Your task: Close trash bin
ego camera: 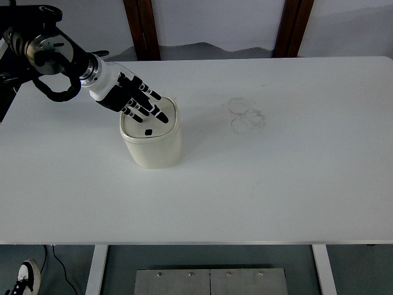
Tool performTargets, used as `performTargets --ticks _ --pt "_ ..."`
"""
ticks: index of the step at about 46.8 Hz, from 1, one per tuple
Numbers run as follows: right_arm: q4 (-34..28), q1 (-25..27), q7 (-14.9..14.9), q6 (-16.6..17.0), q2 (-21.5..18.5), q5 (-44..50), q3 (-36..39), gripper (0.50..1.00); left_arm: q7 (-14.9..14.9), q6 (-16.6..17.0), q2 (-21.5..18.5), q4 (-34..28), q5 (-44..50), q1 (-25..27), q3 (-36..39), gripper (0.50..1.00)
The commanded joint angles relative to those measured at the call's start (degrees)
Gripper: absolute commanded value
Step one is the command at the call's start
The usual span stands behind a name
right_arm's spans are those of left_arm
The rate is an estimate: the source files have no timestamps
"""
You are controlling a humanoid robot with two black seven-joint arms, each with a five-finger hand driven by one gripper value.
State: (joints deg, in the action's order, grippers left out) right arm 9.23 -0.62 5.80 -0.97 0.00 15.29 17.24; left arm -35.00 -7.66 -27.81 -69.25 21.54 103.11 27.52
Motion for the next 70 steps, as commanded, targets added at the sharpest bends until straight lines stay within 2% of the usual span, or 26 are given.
performTargets --ticks 1,14,21,38,50,51,64,70 --pt "0.0 0.0 0.0 0.0 0.0 0.01 -0.01 0.995 0.0 -0.07 -0.14 -0.01 0.0 0.33 -0.1 1.0" --pt "0.0 0.0 0.0 0.0 0.0 0.01 -0.01 0.995 0.0 -0.07 -0.4 0.17 0.0 2.71 -1.94 1.0" --pt "0.0 0.0 0.0 0.0 0.0 0.01 -0.01 0.995 0.0 -0.25 -0.49 2.89 -0.09 3.68 -3.08 1.0" --pt "0.0 0.0 -0.09 0.0 0.0 -0.08 0.08 0.995 0.0 -0.51 -0.75 12.38 -4.57 2.53 -10.99 1.0" --pt "0.0 0.0 -0.27 -0.09 0.0 -0.43 0.25 0.995 0.0 -0.25 -0.93 16.86 -6.42 -1.15 -18.02 1.0" --pt "0.0 0.0 -0.35 -0.09 0.0 -0.43 0.25 0.995 0.45 -0.25 -1.02 17.39 -6.42 -1.59 -18.72 1.0" --pt "0.0 0.0 -0.35 -0.09 0.0 -0.61 0.25 0.995 15.12 -0.34 -1.89 25.56 -6.42 -10.47 -29.27 1.0" --pt "0.0 0.0 -0.44 0.0 0.0 -0.61 0.25 0.995 21.98 -0.6 -3.12 26.36 -6.42 -14.34 -34.72 1.0"
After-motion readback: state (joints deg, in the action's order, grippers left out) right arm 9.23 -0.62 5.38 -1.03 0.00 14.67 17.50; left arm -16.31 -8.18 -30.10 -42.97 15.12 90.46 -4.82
